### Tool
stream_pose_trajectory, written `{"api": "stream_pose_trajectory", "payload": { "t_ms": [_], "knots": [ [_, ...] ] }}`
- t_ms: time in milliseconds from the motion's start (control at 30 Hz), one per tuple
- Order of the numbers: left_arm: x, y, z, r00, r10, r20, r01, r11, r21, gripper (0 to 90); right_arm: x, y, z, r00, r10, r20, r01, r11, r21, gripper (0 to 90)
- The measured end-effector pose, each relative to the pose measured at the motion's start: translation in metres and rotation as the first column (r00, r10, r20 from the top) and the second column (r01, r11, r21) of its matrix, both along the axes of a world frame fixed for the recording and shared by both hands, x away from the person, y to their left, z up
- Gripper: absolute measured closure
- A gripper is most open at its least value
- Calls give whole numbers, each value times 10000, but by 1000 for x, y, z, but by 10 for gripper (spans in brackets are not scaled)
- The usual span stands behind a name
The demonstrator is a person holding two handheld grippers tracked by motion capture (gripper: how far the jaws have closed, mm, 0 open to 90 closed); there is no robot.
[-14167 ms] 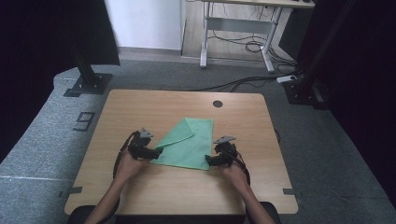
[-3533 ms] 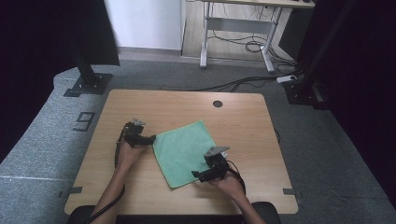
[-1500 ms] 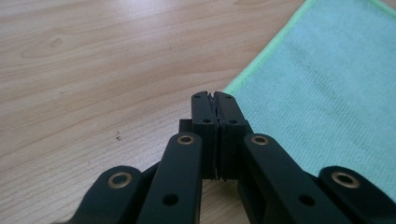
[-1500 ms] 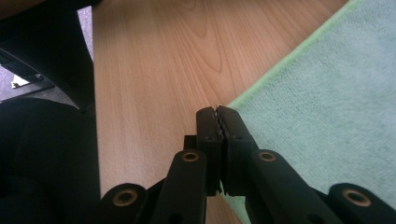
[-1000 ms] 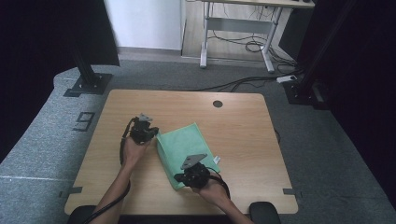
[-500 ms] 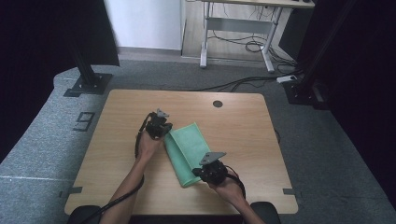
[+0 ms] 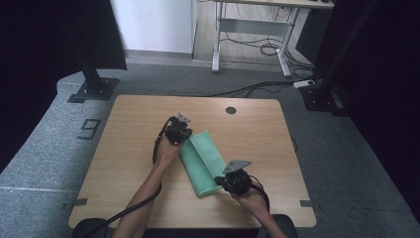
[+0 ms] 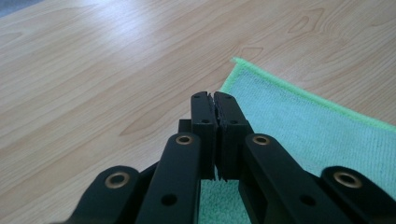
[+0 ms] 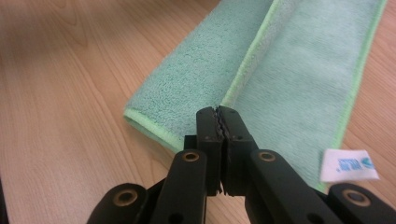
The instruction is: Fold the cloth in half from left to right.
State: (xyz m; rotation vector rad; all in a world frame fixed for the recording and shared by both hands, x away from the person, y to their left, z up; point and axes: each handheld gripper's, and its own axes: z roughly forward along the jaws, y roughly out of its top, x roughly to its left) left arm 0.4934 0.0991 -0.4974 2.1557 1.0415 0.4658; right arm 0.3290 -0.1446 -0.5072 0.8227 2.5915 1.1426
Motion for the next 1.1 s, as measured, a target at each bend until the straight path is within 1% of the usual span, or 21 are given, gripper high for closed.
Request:
{"api": "stream_pose_trajectory", "payload": {
  "t_ms": [233, 400, 600, 800, 933, 1100],
  "knots": [
    [5, -10, 0, 9999, -106, -2, 106, 9999, 44, 873, 1, -9, 0, 9997, -239, 28, 239, 9997, 43, 872],
    [8, -17, 1, 9997, -229, 13, 229, 9997, 89, 873, 2, -13, -1, 9992, -401, 64, 401, 9992, -19, 872],
    [12, -24, 0, 9996, -297, -22, 297, 9995, 107, 872, 3, -20, -1, 9981, -615, 84, 615, 9981, -3, 872],
    [17, -30, -2, 9995, -312, -49, 313, 9993, 182, 869, 6, -24, -4, 9967, -808, 54, 808, 9966, -125, 872],
    [20, -37, -5, 9993, -344, -141, 347, 9992, 174, 868, 8, -26, -6, 9959, -899, 30, 899, 9957, -231, 872],
    [22, -44, -12, 9990, -374, -225, 380, 9989, 280, 865, 10, -28, -10, 9948, -1019, -71, 1016, 9942, -349, 872]
  ]
}}
